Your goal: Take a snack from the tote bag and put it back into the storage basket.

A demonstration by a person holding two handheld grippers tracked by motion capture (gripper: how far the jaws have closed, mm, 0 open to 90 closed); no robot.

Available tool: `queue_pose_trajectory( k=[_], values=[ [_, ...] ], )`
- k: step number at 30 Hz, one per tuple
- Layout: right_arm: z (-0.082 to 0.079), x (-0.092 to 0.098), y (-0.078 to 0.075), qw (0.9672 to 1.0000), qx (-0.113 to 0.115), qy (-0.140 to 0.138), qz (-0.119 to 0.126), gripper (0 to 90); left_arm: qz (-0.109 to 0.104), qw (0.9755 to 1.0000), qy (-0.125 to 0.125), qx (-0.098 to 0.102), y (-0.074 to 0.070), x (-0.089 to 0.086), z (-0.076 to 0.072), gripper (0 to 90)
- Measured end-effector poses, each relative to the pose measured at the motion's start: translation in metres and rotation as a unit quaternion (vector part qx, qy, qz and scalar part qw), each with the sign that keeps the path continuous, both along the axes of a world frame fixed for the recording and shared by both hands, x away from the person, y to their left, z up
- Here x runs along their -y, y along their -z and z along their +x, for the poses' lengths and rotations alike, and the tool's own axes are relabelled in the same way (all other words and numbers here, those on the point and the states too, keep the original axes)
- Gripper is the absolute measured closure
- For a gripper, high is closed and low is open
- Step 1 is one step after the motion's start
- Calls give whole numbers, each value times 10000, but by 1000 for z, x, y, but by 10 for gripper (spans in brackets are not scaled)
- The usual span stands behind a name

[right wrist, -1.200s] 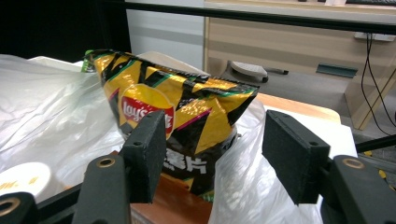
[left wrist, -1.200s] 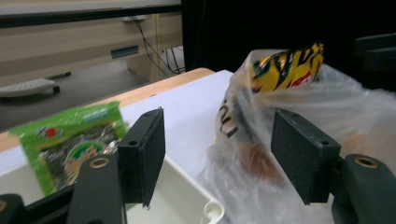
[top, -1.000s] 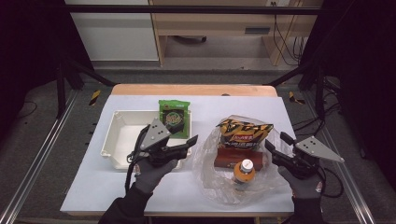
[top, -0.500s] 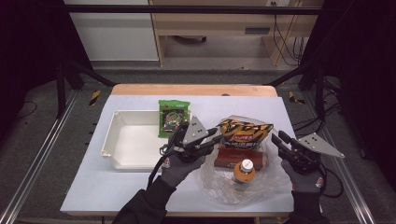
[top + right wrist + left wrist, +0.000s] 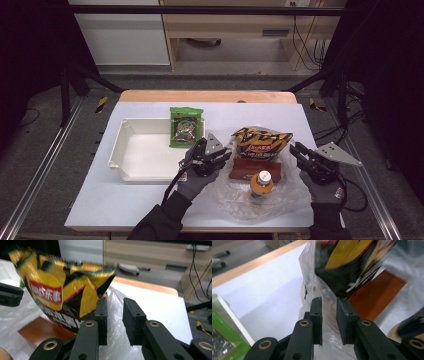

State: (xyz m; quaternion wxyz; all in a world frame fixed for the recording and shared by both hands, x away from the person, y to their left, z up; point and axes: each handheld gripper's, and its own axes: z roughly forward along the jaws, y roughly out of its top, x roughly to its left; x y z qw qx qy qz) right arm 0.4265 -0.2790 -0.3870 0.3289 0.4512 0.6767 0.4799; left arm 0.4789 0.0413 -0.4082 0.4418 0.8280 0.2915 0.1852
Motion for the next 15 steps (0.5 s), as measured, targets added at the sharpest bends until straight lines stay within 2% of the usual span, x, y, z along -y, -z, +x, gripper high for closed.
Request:
queue_pose_trajectory(
  k=[3, 4, 5, 7, 9, 11, 15],
  values=[
    [9, -3, 15, 9993, -308, 137, -166, 752, 184, 9997, -163, -47, 12, 0, 3, 753],
    [9, -3, 15, 9993, -308, 137, -166, 752, 184, 9997, -163, -47, 12, 0, 3, 754],
    [13, -1, 24, 9986, -436, 201, -235, 756, 192, 9996, -181, -71, 15, 0, 4, 754],
    [14, -1, 27, 9983, -475, 214, -258, 758, 295, 9992, -250, -47, 20, 0, 4, 755],
    [19, 0, 38, 9971, -633, 275, -327, 760, 321, 9991, -277, -100, 25, 0, 5, 757],
    [20, 0, 42, 9968, -660, 277, -364, 761, 314, 9990, -284, -127, 27, 0, 4, 764],
    [26, -1, 54, 9949, -852, 317, -444, 760, 354, 9989, -277, -101, 29, 3, 3, 749]
  ],
)
